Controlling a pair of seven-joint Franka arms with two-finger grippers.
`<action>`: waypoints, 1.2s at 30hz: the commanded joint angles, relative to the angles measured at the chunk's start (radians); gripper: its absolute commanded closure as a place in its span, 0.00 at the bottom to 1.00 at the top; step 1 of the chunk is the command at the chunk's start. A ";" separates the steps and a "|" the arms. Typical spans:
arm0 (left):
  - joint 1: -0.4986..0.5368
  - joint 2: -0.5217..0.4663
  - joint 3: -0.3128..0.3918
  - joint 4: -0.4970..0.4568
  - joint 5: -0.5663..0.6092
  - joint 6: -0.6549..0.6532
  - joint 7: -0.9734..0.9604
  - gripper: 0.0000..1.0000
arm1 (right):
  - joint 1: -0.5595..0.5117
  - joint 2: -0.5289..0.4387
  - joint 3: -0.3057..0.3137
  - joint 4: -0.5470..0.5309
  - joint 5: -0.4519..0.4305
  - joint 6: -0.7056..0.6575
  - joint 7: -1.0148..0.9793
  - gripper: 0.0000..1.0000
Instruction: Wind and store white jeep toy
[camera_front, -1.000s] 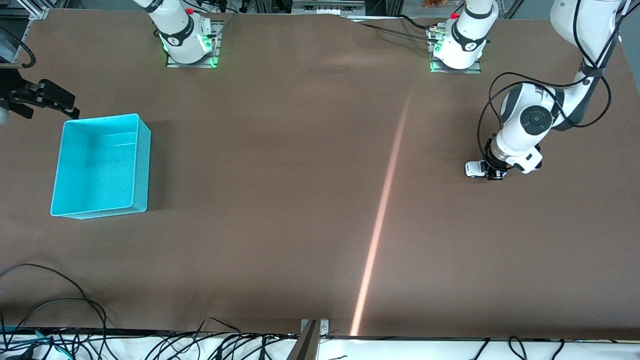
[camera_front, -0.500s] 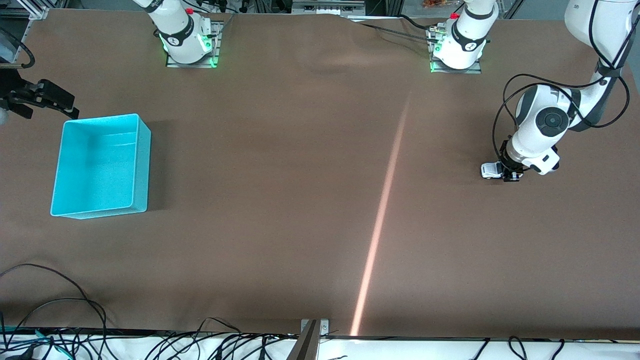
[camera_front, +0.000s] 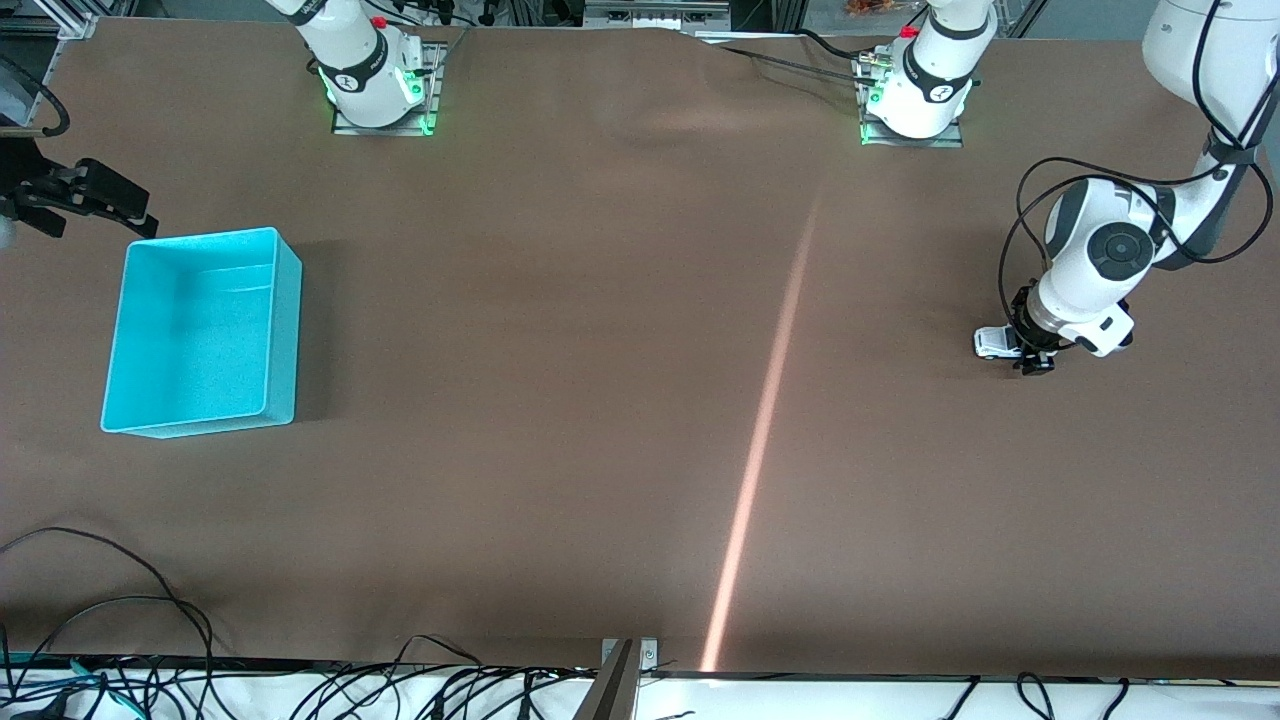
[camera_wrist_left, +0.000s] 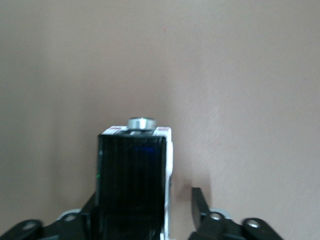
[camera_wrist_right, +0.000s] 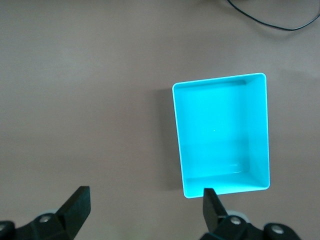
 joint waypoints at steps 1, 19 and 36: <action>0.026 0.014 -0.010 0.063 0.037 -0.020 -0.004 0.00 | -0.001 0.003 0.002 0.017 -0.013 -0.010 0.003 0.00; 0.053 -0.119 -0.039 0.061 -0.072 -0.211 0.268 0.00 | -0.001 0.003 0.002 0.017 -0.012 -0.010 0.003 0.00; 0.043 -0.173 -0.104 0.393 -0.308 -0.612 0.761 0.00 | -0.001 0.003 0.002 0.017 -0.013 -0.008 0.003 0.00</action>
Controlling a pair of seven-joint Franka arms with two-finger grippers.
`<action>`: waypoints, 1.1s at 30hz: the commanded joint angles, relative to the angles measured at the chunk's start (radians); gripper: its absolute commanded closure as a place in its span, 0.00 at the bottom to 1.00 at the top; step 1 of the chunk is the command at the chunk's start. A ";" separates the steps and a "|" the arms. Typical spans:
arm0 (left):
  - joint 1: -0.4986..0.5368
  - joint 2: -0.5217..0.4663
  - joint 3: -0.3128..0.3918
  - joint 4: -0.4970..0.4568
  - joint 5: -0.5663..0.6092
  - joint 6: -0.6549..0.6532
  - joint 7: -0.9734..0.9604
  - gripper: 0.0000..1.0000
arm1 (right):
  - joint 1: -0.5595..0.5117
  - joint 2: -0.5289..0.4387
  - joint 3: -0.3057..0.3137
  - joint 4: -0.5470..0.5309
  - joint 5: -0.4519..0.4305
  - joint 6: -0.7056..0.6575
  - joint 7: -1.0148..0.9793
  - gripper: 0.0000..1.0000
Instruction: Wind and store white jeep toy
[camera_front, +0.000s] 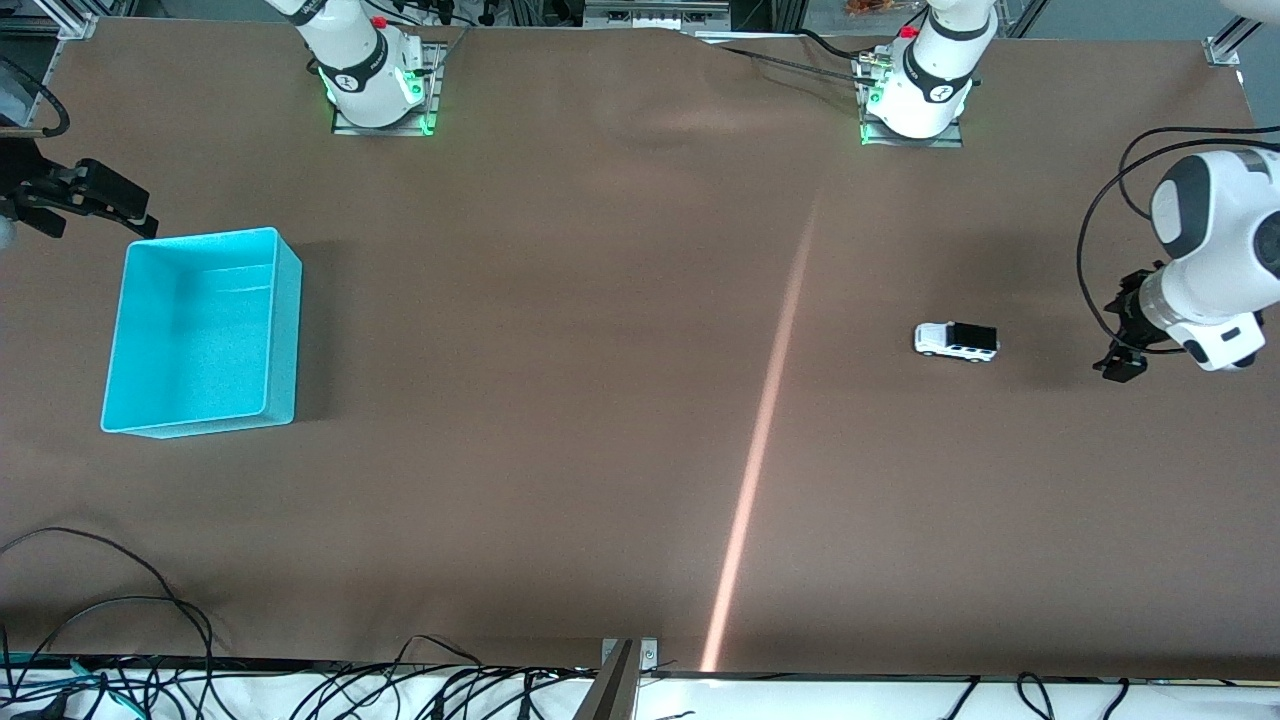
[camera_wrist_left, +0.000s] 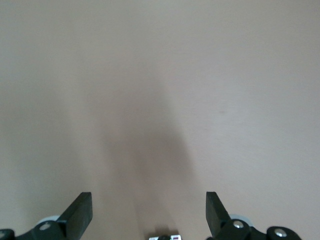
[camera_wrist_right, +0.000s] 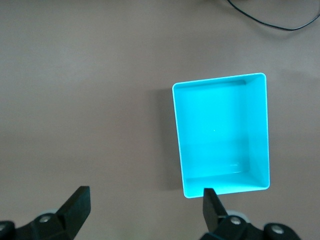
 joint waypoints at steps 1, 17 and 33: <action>0.001 0.004 -0.057 0.136 -0.032 -0.123 0.122 0.00 | -0.001 0.003 0.000 0.017 -0.013 -0.008 0.003 0.00; 0.000 0.006 -0.127 0.328 -0.037 -0.215 0.587 0.00 | -0.001 0.003 0.000 0.017 -0.013 -0.008 0.003 0.00; -0.002 0.010 -0.141 0.494 -0.131 -0.350 1.125 0.00 | -0.001 0.003 0.000 0.017 -0.013 -0.008 0.003 0.00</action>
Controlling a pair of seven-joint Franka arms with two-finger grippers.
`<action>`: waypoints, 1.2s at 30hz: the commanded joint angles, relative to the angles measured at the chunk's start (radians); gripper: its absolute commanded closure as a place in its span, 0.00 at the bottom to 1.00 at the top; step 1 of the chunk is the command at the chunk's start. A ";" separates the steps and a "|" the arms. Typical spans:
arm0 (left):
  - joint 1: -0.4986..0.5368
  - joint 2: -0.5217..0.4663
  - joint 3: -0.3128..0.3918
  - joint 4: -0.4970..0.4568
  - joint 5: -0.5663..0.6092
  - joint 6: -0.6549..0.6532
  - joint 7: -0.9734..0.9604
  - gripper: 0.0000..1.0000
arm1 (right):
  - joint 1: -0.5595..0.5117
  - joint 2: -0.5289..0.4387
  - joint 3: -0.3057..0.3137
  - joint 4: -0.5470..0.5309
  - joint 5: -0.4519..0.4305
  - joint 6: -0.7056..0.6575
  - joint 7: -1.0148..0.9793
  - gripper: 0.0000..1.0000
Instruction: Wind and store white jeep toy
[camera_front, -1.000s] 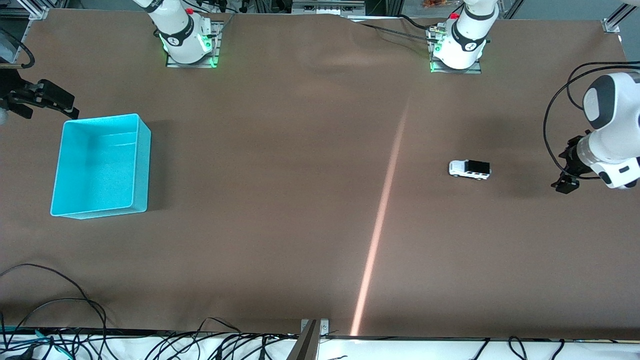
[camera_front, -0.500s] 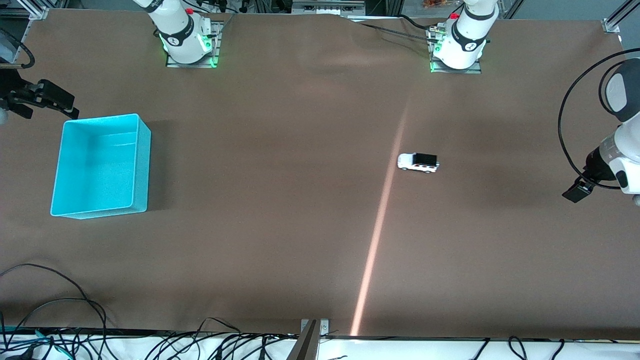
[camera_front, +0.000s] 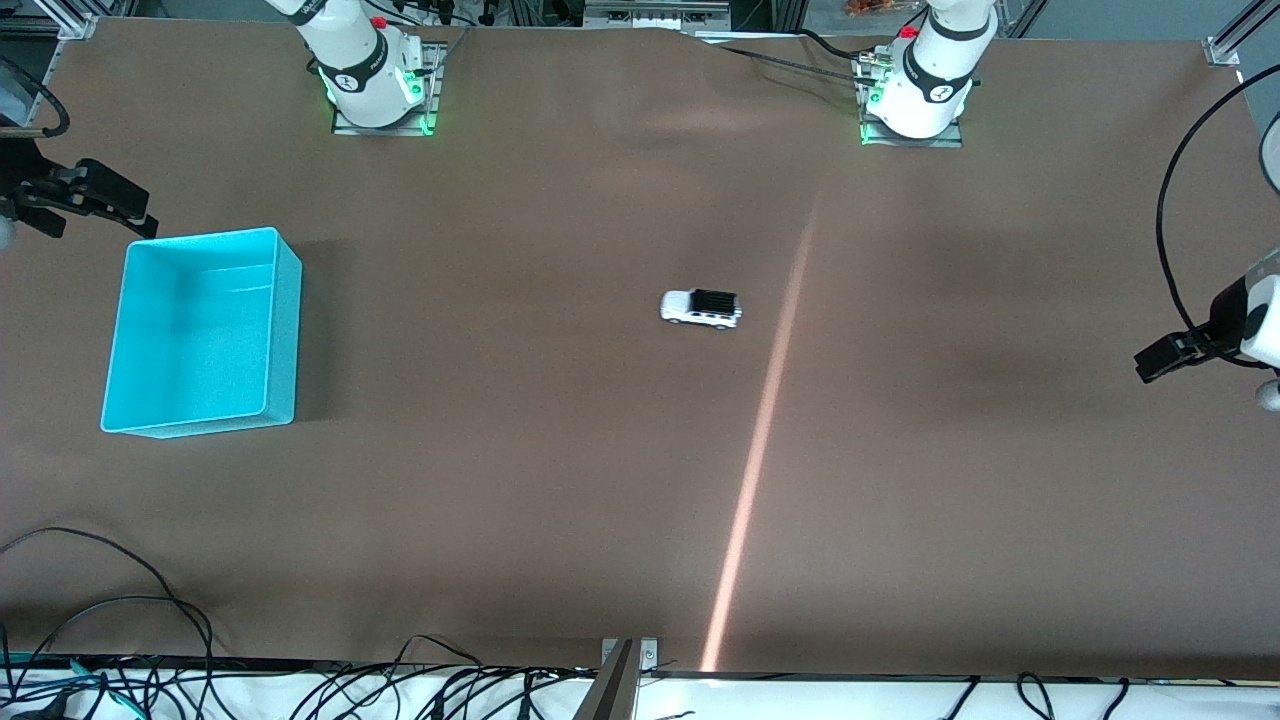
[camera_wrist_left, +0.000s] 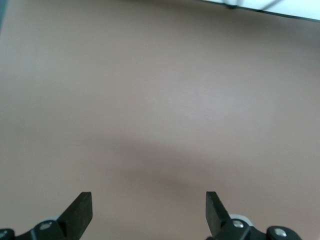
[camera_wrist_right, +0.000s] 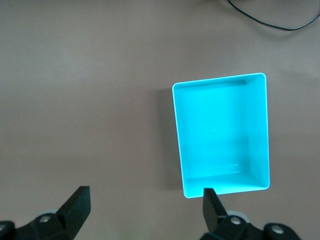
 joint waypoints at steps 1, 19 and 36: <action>0.000 0.013 -0.006 0.082 -0.073 -0.065 0.151 0.00 | -0.001 0.003 0.000 0.017 -0.013 -0.009 0.003 0.00; -0.011 0.015 -0.032 0.194 -0.227 -0.108 0.168 0.00 | -0.001 0.001 0.002 0.017 -0.010 -0.013 0.003 0.00; -0.008 0.013 -0.066 0.173 -0.221 -0.108 0.169 0.00 | -0.001 0.001 0.002 0.017 -0.008 -0.016 0.000 0.00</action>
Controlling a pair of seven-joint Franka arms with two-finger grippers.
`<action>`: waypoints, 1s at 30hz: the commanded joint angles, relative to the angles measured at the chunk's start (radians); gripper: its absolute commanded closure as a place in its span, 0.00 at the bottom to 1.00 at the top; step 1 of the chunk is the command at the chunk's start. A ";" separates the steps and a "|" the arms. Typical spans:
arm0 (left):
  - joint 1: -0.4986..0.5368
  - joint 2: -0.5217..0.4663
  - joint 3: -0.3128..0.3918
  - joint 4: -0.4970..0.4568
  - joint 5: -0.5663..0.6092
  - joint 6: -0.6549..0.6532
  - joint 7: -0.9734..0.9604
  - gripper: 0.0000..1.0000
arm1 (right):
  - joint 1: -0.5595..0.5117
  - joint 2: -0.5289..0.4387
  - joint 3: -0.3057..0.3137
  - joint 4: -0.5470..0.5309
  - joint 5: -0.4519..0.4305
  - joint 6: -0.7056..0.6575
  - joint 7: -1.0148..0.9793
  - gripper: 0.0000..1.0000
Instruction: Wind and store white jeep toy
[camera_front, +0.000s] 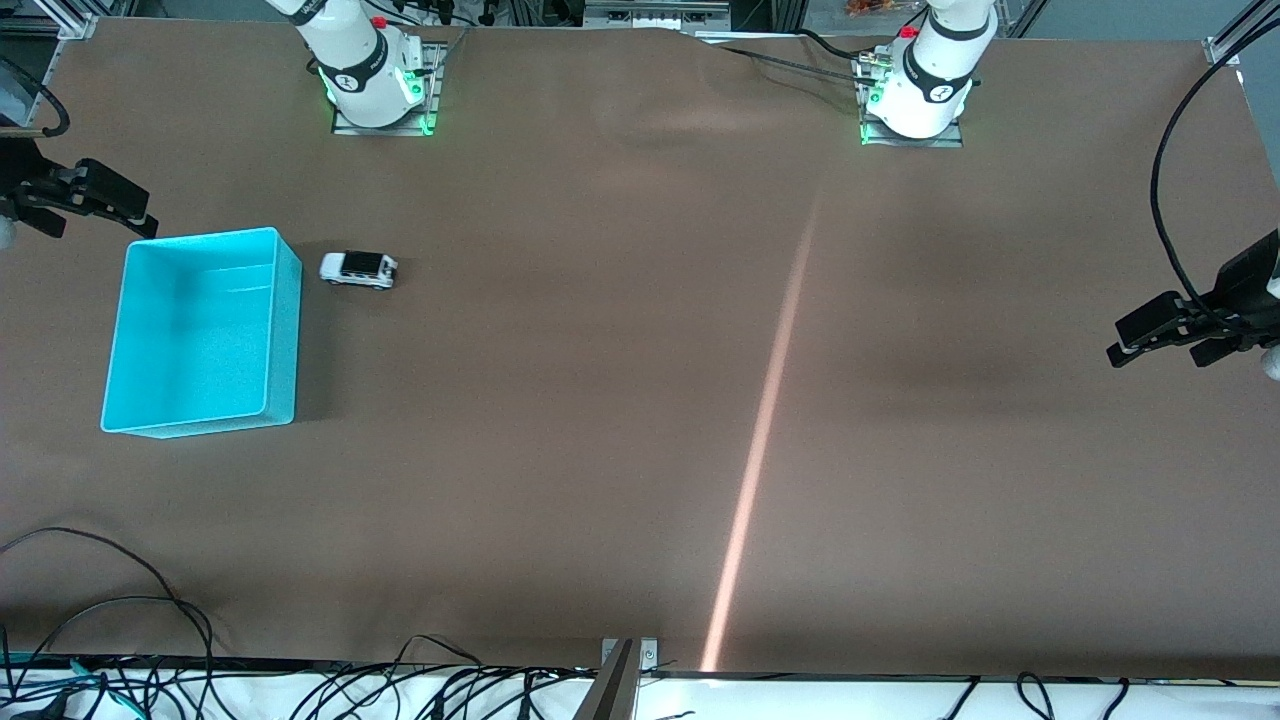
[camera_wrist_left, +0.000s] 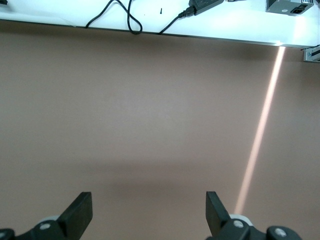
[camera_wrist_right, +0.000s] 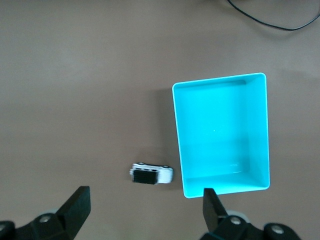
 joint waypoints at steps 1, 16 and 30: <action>0.007 0.008 0.000 0.009 -0.022 -0.016 0.028 0.00 | -0.001 0.001 0.002 0.017 -0.008 -0.016 0.001 0.00; 0.010 0.004 -0.002 0.012 -0.028 -0.019 0.024 0.00 | -0.001 0.001 0.002 0.017 -0.008 -0.016 0.001 0.00; -0.002 0.004 -0.011 0.009 -0.019 -0.019 0.024 0.00 | 0.004 -0.002 0.011 0.017 -0.005 -0.018 0.003 0.00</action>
